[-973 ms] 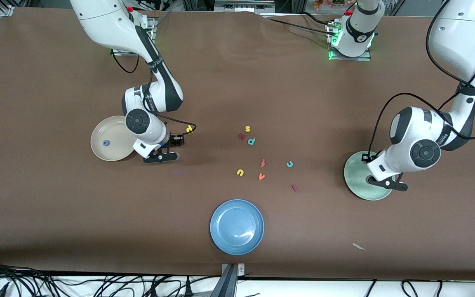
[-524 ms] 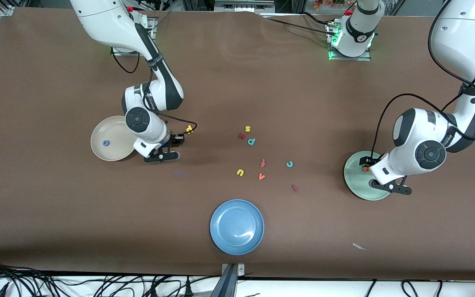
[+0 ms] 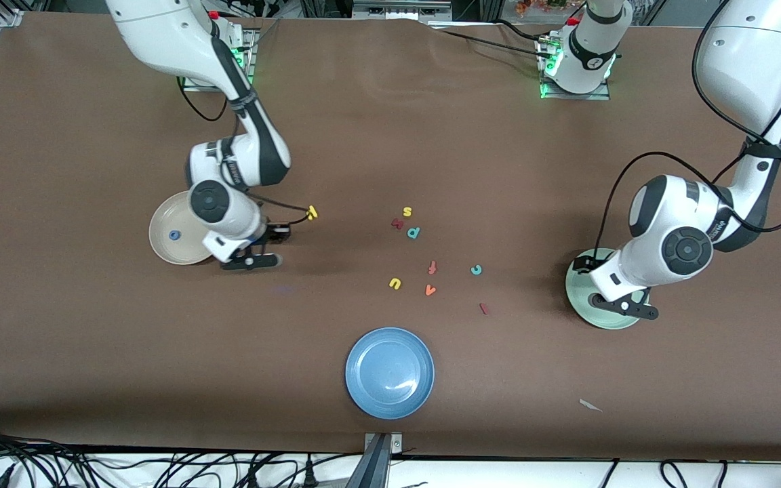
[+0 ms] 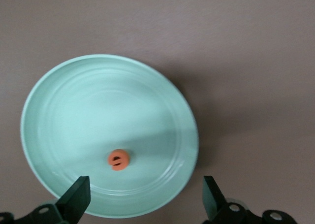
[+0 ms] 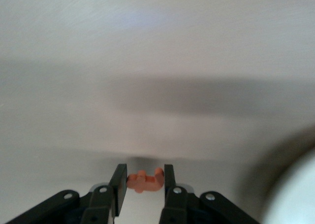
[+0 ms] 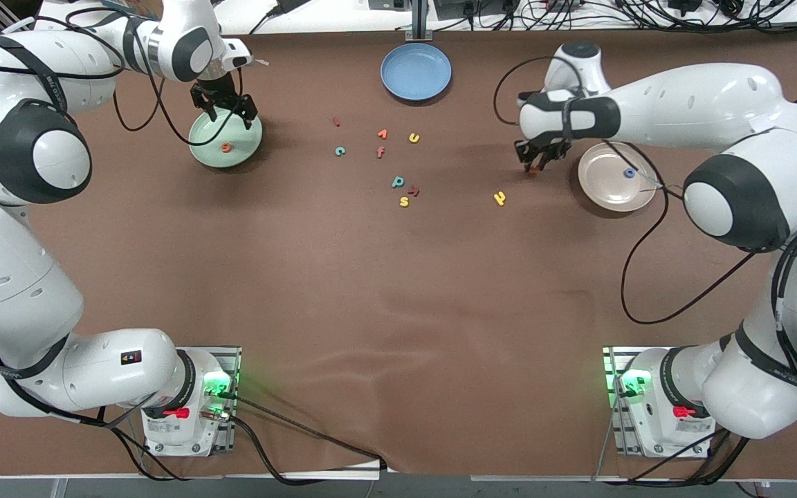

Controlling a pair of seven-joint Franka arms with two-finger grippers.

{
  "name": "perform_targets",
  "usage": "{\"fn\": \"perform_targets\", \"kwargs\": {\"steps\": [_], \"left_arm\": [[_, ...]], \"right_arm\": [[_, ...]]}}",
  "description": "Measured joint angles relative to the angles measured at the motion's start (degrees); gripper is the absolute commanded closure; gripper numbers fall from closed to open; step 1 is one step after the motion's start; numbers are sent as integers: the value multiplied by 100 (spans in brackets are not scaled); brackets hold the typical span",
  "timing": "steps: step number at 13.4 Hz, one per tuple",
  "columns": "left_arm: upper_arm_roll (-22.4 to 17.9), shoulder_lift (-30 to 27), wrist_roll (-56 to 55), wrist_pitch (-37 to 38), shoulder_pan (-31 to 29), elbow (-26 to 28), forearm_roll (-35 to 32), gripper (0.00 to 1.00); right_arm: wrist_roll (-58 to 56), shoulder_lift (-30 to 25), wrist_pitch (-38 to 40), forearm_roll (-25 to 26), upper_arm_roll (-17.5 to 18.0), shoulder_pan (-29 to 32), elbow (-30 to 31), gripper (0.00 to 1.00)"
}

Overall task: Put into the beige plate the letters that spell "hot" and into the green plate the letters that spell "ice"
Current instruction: 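Grasp the orange t with the right gripper and carry it to the white plate, then release the orange t into the white plate while the left gripper reaches teal c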

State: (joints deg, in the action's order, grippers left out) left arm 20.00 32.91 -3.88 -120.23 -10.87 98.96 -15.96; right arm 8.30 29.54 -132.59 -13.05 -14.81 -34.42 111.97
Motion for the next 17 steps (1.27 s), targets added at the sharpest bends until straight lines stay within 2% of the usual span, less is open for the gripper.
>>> {"fn": "perform_targets", "kwargs": {"steps": [3,5,10,11,12,13,14,17], "left_arm": [[143,1,-594,4,215,-1,0,0],[149,15,-1095,7,488,0,0,0],[168,226,-2156,-19,1000,-186,305,0],[171,316,-2368,-20,1115,-286,367,0],[173,421,-2640,-33,1244,-412,371,0],[176,533,-2898,-81,1367,-548,371,0],[176,637,-3111,-172,1472,-649,371,0],[175,888,-3474,-581,1612,-751,371,0]], "right_arm": [[-101,-321,575,8,-611,12,-14,74],[-423,-350,839,9,-990,25,16,74],[-908,-132,907,9,-1364,61,356,74],[-976,-70,905,9,-1391,74,396,67],[-1043,-17,903,9,-1396,92,433,44],[-1107,23,901,9,-1396,114,452,12],[-1141,46,898,9,-1396,137,454,1],[-1128,8,895,-5,-1385,135,384,1]]}}
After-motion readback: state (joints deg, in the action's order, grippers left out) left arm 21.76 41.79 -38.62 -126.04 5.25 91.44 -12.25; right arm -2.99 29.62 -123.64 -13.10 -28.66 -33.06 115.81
